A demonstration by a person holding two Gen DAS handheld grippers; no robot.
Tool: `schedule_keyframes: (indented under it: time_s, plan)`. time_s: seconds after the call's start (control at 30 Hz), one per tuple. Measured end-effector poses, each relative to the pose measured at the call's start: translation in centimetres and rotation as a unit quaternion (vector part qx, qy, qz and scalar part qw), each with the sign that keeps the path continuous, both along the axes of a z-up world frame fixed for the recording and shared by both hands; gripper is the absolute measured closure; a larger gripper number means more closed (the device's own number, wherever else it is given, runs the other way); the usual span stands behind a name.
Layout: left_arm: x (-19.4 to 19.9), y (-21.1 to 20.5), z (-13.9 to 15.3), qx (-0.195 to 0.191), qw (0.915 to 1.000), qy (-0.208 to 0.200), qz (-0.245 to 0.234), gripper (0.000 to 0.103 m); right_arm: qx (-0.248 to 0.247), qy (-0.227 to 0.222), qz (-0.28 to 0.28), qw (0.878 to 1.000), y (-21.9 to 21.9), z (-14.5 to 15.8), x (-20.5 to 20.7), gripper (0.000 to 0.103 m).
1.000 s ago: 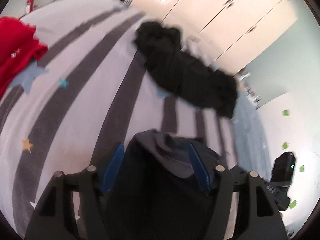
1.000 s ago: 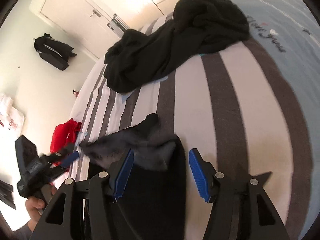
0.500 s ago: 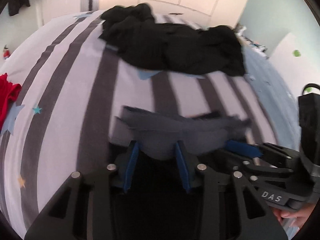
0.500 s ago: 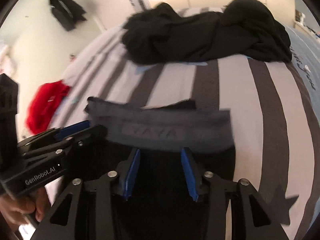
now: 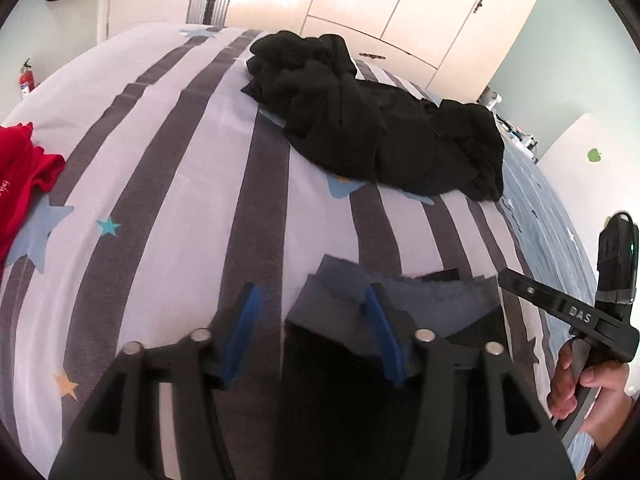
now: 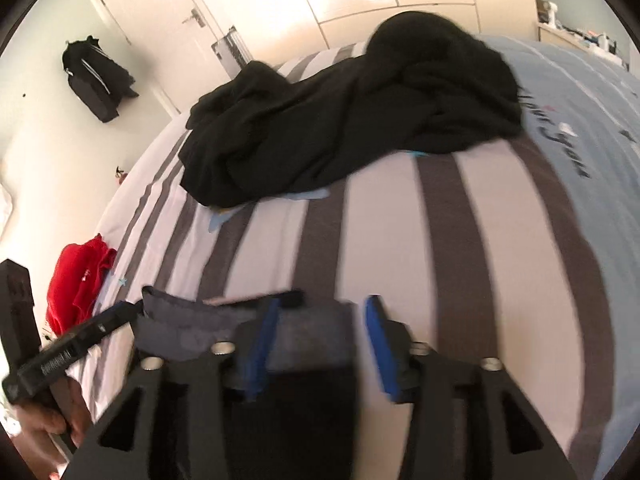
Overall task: Fold clothes
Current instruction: 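Grasp the waistband edge with the right tool while the left tool grasps it too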
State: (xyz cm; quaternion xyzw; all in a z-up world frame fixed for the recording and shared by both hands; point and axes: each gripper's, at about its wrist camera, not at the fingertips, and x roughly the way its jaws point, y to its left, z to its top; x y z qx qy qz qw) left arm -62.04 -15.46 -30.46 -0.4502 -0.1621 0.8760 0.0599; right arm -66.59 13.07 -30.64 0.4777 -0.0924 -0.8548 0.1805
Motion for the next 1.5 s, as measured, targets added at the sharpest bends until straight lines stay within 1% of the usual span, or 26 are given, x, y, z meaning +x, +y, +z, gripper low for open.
schedule_keyframes:
  time_s: [0.1, 0.23, 0.3, 0.4, 0.47, 0.5, 0.53, 0.6, 0.63, 0.67, 0.7, 0.73, 0.8, 0.97, 1.03, 1.1, 1.17, 1.33, 1.37, 1.4, 1.43, 1.5]
  plan:
    - [-0.9, -0.2, -0.6, 0.021, 0.9996, -0.008, -0.016, 0.050, -0.006, -0.017, 0.017, 1.000, 1.3, -1.3, 0.7, 0.056]
    - [-1.8, 0.2, -1.3, 0.055, 0.9978, -0.020, -0.031, 0.050, -0.008, -0.025, 0.042, 0.999, 0.8, -2.4, 1.1, 0.056]
    - [-1.9, 0.3, -1.2, 0.055, 0.9979, -0.019, -0.029, 0.050, -0.006, -0.027, 0.048, 0.998, 0.5, -2.8, 0.8, 0.054]
    - [-2.0, 0.3, -1.1, 0.053, 0.9981, -0.017, -0.025, 0.050, -0.020, -0.032, 0.033, 0.999, 0.6, -3.3, 0.6, 0.054]
    - [-2.1, 0.4, -1.0, 0.052, 0.9983, -0.016, -0.023, 0.056, -0.029, -0.036, 0.026, 0.999, 0.8, -3.4, 0.3, 0.057]
    - [-2.1, 0.4, -1.0, 0.051, 0.9983, -0.015, -0.022, 0.061, -0.028, -0.035, 0.028, 0.999, 0.8, -3.4, 0.2, 0.062]
    - [-2.1, 0.4, -0.9, 0.051, 0.9984, -0.014, -0.021, 0.063, -0.026, -0.034, 0.030, 0.999, 0.8, -3.3, 0.0, 0.070]
    - [-2.2, 0.4, -0.8, 0.050, 0.9985, -0.013, -0.019, 0.069, -0.019, -0.034, 0.039, 0.998, 0.5, -3.2, -0.1, 0.080]
    - [-2.3, 0.5, -0.8, 0.049, 0.9986, -0.012, -0.018, 0.074, -0.014, -0.032, 0.045, 0.998, 0.2, -3.2, -0.2, 0.083]
    - [-2.3, 0.5, -0.8, 0.049, 0.9986, -0.012, -0.017, 0.076, -0.007, -0.029, 0.050, 0.998, 0.1, -3.2, -0.3, 0.085]
    - [-2.3, 0.5, -0.7, 0.048, 0.9987, -0.011, -0.016, 0.083, -0.006, -0.028, 0.051, 0.998, 0.2, -3.1, -0.4, 0.090]
    - [-2.4, 0.5, -0.7, 0.048, 0.9987, -0.010, -0.014, 0.101, -0.006, -0.028, 0.047, 0.998, 0.2, -3.0, -0.4, 0.093]
    - [-2.4, 0.5, -0.6, 0.046, 0.9988, -0.009, -0.012, 0.101, -0.009, -0.022, 0.038, 0.999, 0.4, -2.4, -0.2, 0.095]
    - [-3.0, 0.5, 0.3, 0.025, 0.9996, -0.002, -0.015, 0.101, -0.015, 0.007, 0.025, 1.000, 0.1, 0.0, 0.2, 0.096]
    - [-3.2, 0.5, 0.7, 0.016, 0.9997, 0.001, -0.016, 0.101, -0.016, 0.014, 0.029, 0.999, -0.3, 0.5, 0.0, 0.096]
    - [-3.4, 0.4, 0.9, 0.009, 0.9999, 0.003, -0.012, 0.101, -0.008, 0.014, 0.034, 0.999, -0.7, 0.4, -0.4, 0.096]
    - [-3.8, 0.2, 0.7, 0.013, 0.9999, 0.002, -0.001, 0.101, 0.000, 0.010, 0.034, 0.999, -1.0, 0.0, -0.9, 0.096]
    - [-3.4, -0.4, 0.2, 0.021, 0.9997, -0.009, -0.013, 0.102, 0.020, -0.011, 0.025, 0.999, -1.1, -1.8, -1.9, 0.096]
    - [-3.3, -0.5, 0.0, 0.022, 0.9996, -0.011, -0.016, 0.101, 0.019, -0.017, 0.024, 0.999, -0.9, -2.2, -1.9, 0.096]
    - [-3.2, -0.6, -0.1, 0.024, 0.9995, -0.014, -0.018, 0.095, 0.017, -0.017, 0.026, 0.999, -0.8, -2.3, -1.8, 0.096]
    - [-3.1, -0.7, -0.2, 0.025, 0.9993, -0.016, -0.021, 0.092, 0.014, -0.017, 0.028, 0.999, -0.7, -2.4, -1.7, 0.096]
    - [-2.9, -1.0, -0.4, 0.028, 0.9990, -0.021, -0.026, 0.091, 0.009, -0.020, 0.033, 0.999, -0.5, -2.3, -1.7, 0.095]
